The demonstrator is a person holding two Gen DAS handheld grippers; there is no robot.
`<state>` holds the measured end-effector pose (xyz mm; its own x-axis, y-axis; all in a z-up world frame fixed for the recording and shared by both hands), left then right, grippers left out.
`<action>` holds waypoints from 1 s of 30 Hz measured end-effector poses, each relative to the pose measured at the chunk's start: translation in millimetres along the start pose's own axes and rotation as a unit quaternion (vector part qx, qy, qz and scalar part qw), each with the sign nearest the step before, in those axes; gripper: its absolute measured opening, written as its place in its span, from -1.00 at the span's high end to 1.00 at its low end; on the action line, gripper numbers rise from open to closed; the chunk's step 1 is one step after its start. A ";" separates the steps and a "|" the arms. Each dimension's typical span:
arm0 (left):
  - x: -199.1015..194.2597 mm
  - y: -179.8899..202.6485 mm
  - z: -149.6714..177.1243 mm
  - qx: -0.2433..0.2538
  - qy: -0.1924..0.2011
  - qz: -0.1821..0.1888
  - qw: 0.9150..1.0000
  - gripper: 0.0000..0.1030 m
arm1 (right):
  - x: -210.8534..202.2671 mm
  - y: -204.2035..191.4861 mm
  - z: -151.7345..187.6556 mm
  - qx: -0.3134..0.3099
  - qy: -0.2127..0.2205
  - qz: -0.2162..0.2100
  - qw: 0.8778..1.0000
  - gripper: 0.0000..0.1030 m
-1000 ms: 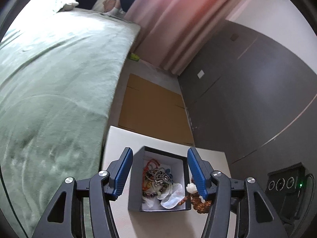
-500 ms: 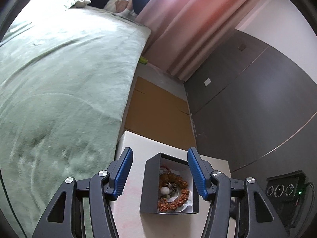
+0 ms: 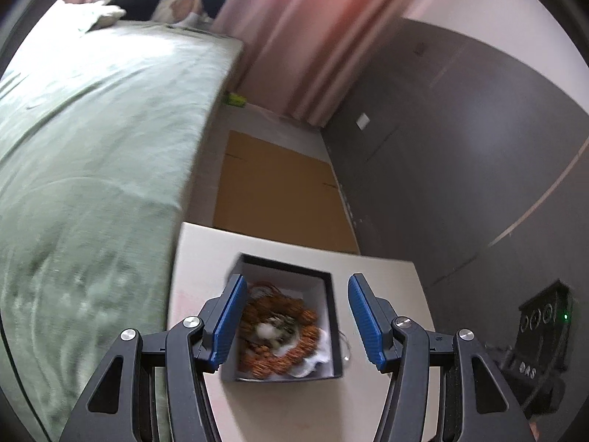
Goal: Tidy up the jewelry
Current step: 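Lower the chain and bead bracelet into the black box and open both tools, then grasp the large metal ring with the left tool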
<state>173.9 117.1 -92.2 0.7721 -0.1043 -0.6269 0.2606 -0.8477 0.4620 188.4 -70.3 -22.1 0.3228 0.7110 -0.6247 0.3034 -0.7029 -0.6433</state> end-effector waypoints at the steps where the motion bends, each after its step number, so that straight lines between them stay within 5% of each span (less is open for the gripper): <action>1: 3.3 7.6 4.8 0.009 -0.006 0.002 1.000 -0.13 | -3.5 7.8 -0.2 0.007 0.000 0.007 1.000 0.02; 11: 28.0 69.4 44.6 0.073 -0.042 0.021 0.996 -0.13 | -38.7 74.4 1.2 0.055 -0.010 0.078 0.995 0.02; 17: 52.9 100.2 70.3 0.105 -0.075 0.021 0.991 0.16 | -56.1 102.7 -0.5 0.066 -0.014 0.107 0.992 0.02; 24: 84.7 107.5 95.7 0.121 -0.117 -0.008 0.986 0.43 | -75.9 124.9 -6.0 0.086 -0.003 0.111 0.990 0.02; 30: 110.4 102.2 117.6 0.161 -0.132 -0.066 0.976 0.44 | -83.9 138.2 -10.5 0.109 0.001 0.104 0.989 0.02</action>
<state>217.6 -42.3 -188.0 0.5574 -0.0778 -0.8266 0.1183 -0.9780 0.1718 212.6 -227.2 -54.0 0.3597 0.5506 -0.7533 0.0296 -0.8136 -0.5806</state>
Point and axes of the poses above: each gripper's, at about its wrist camera, not at the fingertips, and x roughly the way its jaws point, y to its right, z to its underside, the point moved 8 cm from there along x, roughly the way its jaws point, and after that the axes turned 3 degrees about y, right-handed, at the moved point
